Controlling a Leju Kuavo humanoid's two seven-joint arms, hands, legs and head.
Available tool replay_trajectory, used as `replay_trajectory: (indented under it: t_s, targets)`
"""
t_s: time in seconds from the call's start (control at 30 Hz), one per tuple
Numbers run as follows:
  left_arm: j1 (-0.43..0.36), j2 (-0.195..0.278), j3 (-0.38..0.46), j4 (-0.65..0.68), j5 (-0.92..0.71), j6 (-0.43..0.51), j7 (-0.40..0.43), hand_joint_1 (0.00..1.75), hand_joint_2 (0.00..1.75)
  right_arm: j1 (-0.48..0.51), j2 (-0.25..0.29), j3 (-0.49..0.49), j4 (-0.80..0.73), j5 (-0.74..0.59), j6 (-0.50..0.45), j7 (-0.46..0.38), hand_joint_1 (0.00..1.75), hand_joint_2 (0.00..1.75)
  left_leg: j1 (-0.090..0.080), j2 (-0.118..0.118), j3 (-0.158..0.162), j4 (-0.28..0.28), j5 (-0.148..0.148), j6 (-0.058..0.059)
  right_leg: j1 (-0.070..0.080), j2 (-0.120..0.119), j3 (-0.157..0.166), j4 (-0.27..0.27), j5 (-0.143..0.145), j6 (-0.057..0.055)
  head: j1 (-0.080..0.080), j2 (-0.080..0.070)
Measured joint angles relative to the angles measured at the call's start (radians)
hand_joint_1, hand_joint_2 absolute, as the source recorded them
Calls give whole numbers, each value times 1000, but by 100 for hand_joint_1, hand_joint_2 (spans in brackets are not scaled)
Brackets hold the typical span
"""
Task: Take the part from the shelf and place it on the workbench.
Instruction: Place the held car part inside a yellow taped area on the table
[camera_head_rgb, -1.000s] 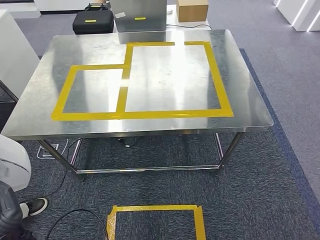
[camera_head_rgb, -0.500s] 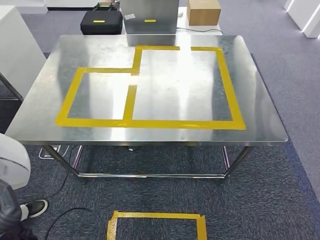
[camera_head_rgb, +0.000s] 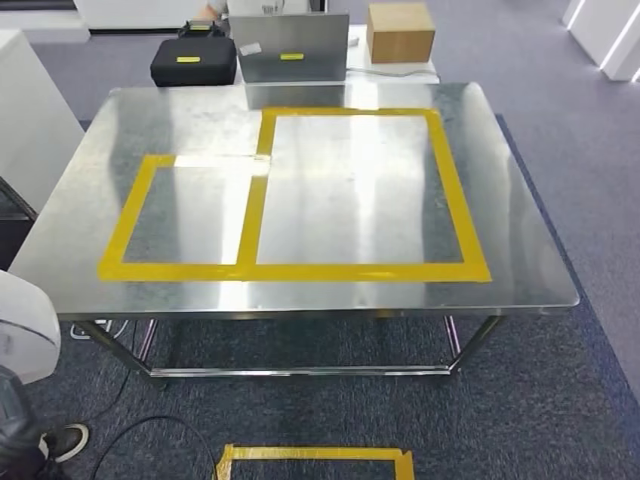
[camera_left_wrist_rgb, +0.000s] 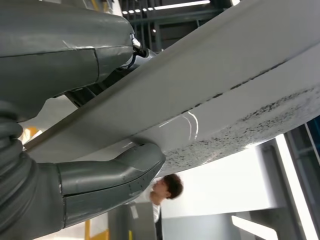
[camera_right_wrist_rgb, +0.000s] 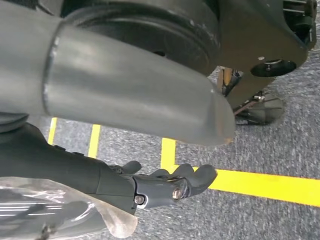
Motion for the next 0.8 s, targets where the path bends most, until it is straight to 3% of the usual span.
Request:
replay_trajectory:
  t_s: [0.13, 0.2, 0.27, 0.3, 0.33, 0.37, 0.43, 0.47, 0.5, 0.57, 0.63, 0.7, 0.8]
  targets:
    - [-2, 2, 1, 0, 4, 0, 0, 175, 175, -6, 0, 0, 0, 6, 0, 4, 0, 0, 2, -6, 25, -32, -18, 27, 1, -4, 12, 15, -2, 19, 4, 0]
    - [-6, 2, 1, 0, 3, -1, 0, 175, 175, -10, 0, 0, 0, 7, 0, 4, 0, 0, 4, -6, 40, -39, -24, 38, 1, -1, -44, 109, -34, 24, 9, 0]
    - [-9, 2, 1, 0, 3, -1, 0, 175, 175, -11, 0, 0, 0, 7, 0, 4, 0, 0, 2, -6, 47, -40, -33, 45, 2, 2, -140, 243, -77, 28, 13, 0]
    - [-9, 2, 1, 0, 3, -1, 0, 175, 175, -10, 0, 0, 0, 7, 0, 4, 0, 0, 1, -8, 52, -40, -39, 47, 2, 2, -177, 282, -83, 28, 13, 0]
    - [-9, 2, 1, 0, 2, -1, 0, 175, 175, -8, 0, 0, 0, 7, 0, 4, 0, 0, 0, -9, 60, -40, -45, 47, 3, 2, -197, 287, -69, 27, 14, 0]
    - [-9, 3, 1, 0, 2, -1, 0, 175, 175, -7, 0, 0, 0, 7, 0, 4, 0, 0, -1, -11, 71, -40, -53, 47, 3, 2, -199, 256, -32, 23, 14, 0]
    - [-9, 3, 1, 0, 2, -1, 0, 175, 175, -6, -1, 0, 0, 7, 0, 4, 0, 0, -2, -13, 93, -40, -69, 43, 7, 3, -172, 138, 63, 12, 14, 0]
    - [-10, 3, 1, 1, 3, -1, 0, 175, 175, -7, -1, 0, 0, 7, 0, 4, 0, 0, -2, -13, 99, -40, -76, 39, 10, 3, -161, 87, 78, 6, 13, 0]
    - [-11, 3, 1, 1, 3, -1, 0, 175, 175, -7, -1, 0, 0, 7, 0, 4, 0, 0, -3, -14, 101, -41, -82, 34, 13, 4, -151, 56, 85, 1, 12, 0]
    - [-12, 3, 1, 2, 3, -1, 0, 175, 175, -5, -2, 0, 0, 7, 0, 5, 0, 0, -4, -14, 107, -37, -85, 21, 15, 4, -139, 38, 76, -9, 10, 0]
    - [-12, 3, 1, 2, 3, -1, 0, 175, 175, -2, -1, 0, 0, 8, 0, 5, 0, 0, -4, -13, 109, -11, -84, 11, 10, 3, -115, 28, 90, -19, 8, 0]
    - [-15, 4, 1, 2, 2, -1, 0, 175, 175, -4, -1, 0, 0, 8, 0, 4, 0, 0, -2, -10, 70, 72, -102, 1, 6, 3, -94, 18, 84, -27, 6, 0]
    - [-16, 6, 1, 3, 3, -1, 0, 175, 175, -6, -1, 0, 0, 8, 0, 4, 0, 0, 2, -9, -30, 215, -171, -13, 5, 3, -72, 17, 65, -31, 4, 0]
